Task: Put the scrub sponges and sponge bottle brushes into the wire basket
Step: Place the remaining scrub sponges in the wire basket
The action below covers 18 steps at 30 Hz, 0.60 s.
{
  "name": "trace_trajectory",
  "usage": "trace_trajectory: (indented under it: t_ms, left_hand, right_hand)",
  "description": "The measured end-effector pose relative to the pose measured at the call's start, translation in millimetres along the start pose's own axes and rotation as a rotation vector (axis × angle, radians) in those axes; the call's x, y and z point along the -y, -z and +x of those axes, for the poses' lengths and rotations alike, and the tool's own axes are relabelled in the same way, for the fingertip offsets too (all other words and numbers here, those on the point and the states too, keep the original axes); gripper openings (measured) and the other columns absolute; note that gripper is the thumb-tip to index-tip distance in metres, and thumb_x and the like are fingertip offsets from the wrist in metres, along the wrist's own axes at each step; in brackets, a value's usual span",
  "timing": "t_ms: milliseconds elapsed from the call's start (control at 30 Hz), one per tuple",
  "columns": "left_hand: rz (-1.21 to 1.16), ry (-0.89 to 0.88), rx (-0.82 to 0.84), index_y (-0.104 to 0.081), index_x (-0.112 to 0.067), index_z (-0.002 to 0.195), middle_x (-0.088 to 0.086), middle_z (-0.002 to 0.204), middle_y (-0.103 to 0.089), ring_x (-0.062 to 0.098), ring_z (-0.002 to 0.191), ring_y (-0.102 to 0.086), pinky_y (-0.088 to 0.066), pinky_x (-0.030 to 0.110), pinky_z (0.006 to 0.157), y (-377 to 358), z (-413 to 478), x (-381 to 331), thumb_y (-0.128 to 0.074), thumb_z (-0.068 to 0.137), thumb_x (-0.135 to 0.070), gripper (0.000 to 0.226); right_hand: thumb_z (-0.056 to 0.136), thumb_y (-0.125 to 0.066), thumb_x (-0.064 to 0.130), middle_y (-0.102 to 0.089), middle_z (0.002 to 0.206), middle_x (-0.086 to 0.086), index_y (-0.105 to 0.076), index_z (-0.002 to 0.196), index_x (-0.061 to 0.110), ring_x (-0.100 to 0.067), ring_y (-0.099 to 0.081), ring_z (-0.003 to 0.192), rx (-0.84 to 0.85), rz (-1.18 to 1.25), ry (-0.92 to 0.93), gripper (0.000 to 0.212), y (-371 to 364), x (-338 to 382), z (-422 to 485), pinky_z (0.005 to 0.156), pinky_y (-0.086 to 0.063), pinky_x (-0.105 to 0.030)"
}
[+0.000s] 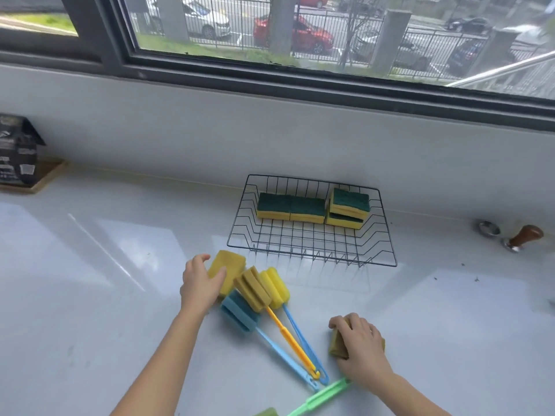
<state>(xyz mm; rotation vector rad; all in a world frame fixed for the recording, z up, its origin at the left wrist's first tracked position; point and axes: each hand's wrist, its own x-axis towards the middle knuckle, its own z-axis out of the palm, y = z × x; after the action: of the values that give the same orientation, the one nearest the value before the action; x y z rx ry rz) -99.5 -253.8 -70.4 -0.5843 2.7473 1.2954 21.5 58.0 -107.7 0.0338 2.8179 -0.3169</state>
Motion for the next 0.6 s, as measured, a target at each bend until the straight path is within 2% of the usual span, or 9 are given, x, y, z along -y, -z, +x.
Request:
trace_trajectory:
  t_ms: [67,167,267,333,400,500,600]
  left_hand:
    - [-0.008,0.068,0.078,-0.041,-0.013,0.130,0.008,0.139,-0.043,0.029,0.126,-0.044,-0.038,0.047,0.103,-10,22,-1,-0.064,0.082,-0.034,0.058]
    - [-0.148,0.202,0.213,-0.037,-0.011,0.134,0.011,0.140,-0.044,0.031,0.126,-0.043,-0.037,0.048,0.106,-27,40,-1,-0.074,0.069,-0.045,0.082]
    - [0.107,0.194,0.216,-0.034,-0.017,0.137,0.009,0.140,-0.041,0.033,0.130,-0.037,-0.035,0.049,0.104,-36,43,5,-0.076,0.056,-0.060,0.101]
    - [0.081,0.225,0.196,-0.032,-0.017,0.138,0.012,0.139,-0.039,0.034,0.130,-0.034,-0.034,0.048,0.104,-34,45,8,-0.079,0.056,-0.055,0.101]
    - [-0.078,0.286,0.149,-0.033,-0.014,0.137,0.016,0.137,-0.039,0.035,0.129,-0.036,-0.035,0.047,0.105,-27,43,11,-0.076,0.055,-0.049,0.099]
    - [-0.322,0.349,0.007,-0.037,-0.015,0.134,0.013,0.136,-0.045,0.034,0.128,-0.035,-0.035,0.047,0.104,-12,25,22,-0.068,0.055,-0.051,0.093]
    - [-0.273,0.346,-0.047,-0.039,-0.026,0.132,0.004,0.132,-0.050,0.033,0.127,-0.035,-0.033,0.048,0.102,-2,1,38,-0.063,0.058,-0.060,0.086]
  right_hand:
    - [0.062,-0.048,0.029,-0.038,0.109,0.010,-0.040,0.113,0.041,-0.015,-0.040,0.109,0.008,0.088,-0.049,0.053,2,7,2,0.098,-0.027,-0.032]
    - [0.058,-0.048,0.037,-0.036,0.105,0.010,-0.040,0.111,0.042,-0.014,-0.038,0.105,0.022,0.169,-0.111,0.053,5,14,5,0.100,-0.025,-0.034]
    - [0.059,-0.049,0.038,-0.038,0.110,0.010,-0.040,0.113,0.040,-0.014,-0.039,0.110,0.004,0.076,-0.099,0.055,3,18,5,0.100,-0.026,-0.033]
    - [0.060,-0.048,0.039,-0.039,0.113,0.011,-0.040,0.114,0.039,-0.015,-0.039,0.111,-0.018,0.022,-0.091,0.055,0,20,5,0.098,-0.027,-0.033]
    - [0.060,-0.048,0.040,-0.039,0.113,0.011,-0.039,0.114,0.040,-0.014,-0.040,0.110,-0.028,0.011,-0.089,0.055,-3,20,5,0.098,-0.028,-0.033]
    - [0.060,-0.049,0.042,-0.039,0.111,0.012,-0.039,0.113,0.041,-0.014,-0.041,0.109,-0.048,0.012,-0.078,0.054,-6,18,4,0.097,-0.027,-0.032]
    - [0.061,-0.055,0.038,-0.041,0.107,0.012,-0.044,0.109,0.041,-0.014,-0.043,0.108,-0.098,0.094,-0.086,0.050,-5,21,3,0.097,-0.028,-0.031]
